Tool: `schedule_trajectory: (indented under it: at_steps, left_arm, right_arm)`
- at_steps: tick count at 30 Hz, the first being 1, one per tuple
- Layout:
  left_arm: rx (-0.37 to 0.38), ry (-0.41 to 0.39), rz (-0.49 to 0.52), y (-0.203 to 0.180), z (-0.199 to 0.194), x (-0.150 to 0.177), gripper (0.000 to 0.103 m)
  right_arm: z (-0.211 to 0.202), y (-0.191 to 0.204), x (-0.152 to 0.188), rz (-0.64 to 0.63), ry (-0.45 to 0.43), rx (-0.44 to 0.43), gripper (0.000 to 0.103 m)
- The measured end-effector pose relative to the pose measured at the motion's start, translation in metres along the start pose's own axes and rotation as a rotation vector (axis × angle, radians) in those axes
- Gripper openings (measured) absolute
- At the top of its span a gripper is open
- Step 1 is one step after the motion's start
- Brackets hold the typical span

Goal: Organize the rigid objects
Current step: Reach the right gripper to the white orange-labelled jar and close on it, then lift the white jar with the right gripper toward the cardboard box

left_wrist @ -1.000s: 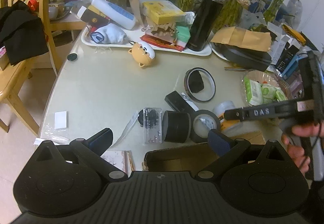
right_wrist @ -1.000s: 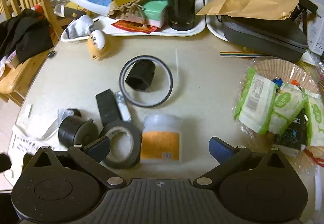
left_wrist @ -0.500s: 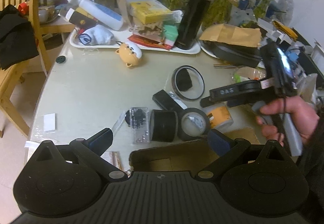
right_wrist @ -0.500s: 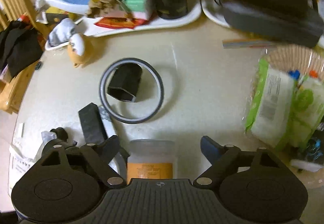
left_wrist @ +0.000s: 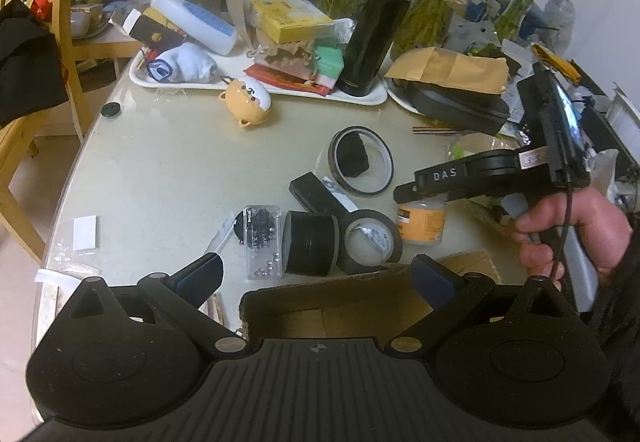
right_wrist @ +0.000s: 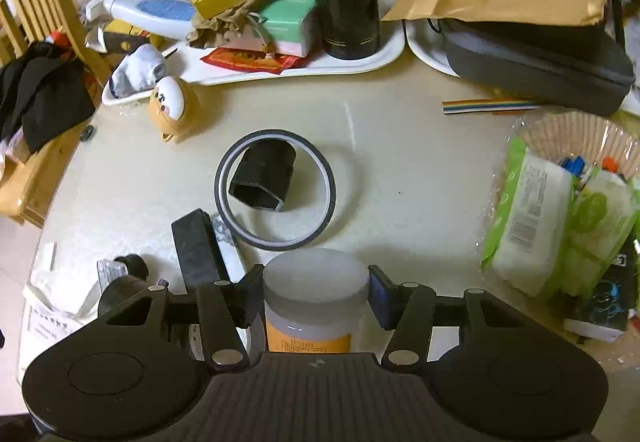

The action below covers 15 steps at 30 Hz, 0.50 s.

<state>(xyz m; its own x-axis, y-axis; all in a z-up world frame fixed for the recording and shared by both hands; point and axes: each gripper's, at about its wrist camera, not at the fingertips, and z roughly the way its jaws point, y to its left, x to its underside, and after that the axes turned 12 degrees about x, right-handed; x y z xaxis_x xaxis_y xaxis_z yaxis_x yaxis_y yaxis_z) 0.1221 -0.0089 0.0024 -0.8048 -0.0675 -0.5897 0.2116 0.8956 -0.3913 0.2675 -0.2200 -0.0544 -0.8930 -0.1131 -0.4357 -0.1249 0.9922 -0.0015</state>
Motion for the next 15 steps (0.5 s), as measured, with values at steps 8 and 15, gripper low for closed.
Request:
schedule_trajectory:
  at_steps: [8, 15]
  left_arm:
    - [0.005, -0.019, -0.012, 0.001, -0.004, -0.003, 0.102]
    - [0.003, -0.019, -0.010, 0.002, -0.005, -0.002, 0.102]
  right_arm:
    - [-0.013, 0.013, 0.008, -0.079, 0.002, 0.052, 0.056]
    - [-0.015, 0.023, 0.008, -0.128, -0.026, 0.087, 0.056]
